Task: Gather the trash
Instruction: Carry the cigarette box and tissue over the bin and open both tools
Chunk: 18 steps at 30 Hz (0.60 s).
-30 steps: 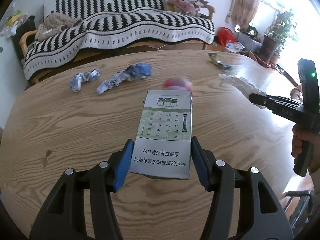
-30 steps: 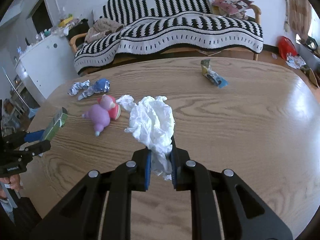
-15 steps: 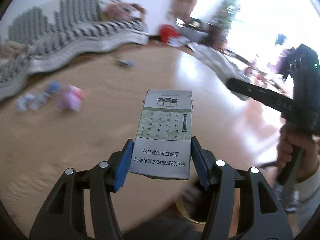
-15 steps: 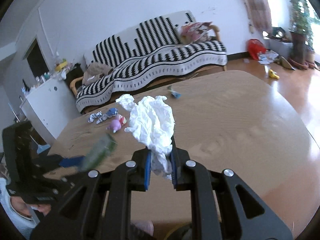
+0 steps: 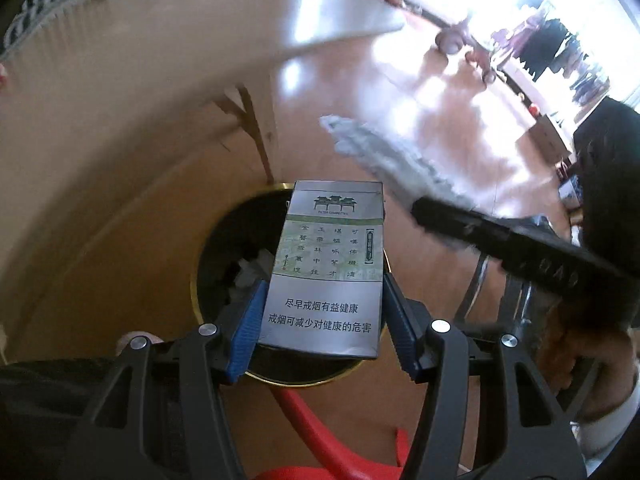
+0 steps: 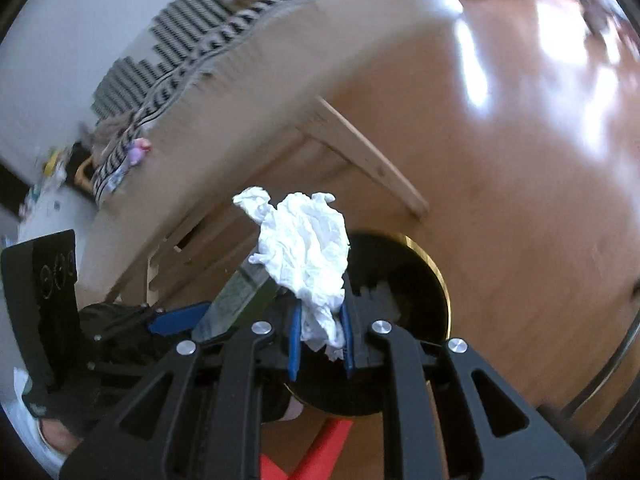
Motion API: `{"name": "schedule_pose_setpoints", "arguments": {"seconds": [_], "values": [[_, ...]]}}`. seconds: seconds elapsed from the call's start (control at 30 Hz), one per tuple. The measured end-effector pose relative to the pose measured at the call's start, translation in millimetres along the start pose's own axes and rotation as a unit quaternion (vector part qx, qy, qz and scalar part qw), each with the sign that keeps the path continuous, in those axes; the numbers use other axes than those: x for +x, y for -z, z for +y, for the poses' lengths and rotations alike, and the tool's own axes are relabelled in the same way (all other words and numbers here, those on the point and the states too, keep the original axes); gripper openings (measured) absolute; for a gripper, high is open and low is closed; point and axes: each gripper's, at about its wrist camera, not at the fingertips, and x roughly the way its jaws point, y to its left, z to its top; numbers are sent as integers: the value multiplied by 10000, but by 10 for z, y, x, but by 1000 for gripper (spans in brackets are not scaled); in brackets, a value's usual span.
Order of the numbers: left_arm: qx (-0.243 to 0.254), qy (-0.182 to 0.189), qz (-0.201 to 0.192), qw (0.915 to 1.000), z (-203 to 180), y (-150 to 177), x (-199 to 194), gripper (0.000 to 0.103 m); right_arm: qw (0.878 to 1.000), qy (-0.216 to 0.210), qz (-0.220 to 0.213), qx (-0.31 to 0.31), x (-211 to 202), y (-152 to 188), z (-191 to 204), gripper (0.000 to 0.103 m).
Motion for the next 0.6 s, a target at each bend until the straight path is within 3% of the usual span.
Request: {"name": "schedule_pose_setpoints", "arguments": {"seconds": [0.13, 0.6], "values": [[-73, -112, 324, 9994, 54, 27, 234, 56, 9997, 128, 208, 35, 110, 38, -78, 16], [-250, -21, 319, 9992, 105, -38, 232, 56, 9993, 144, 359, -15, 293, -12, -33, 16]]}}
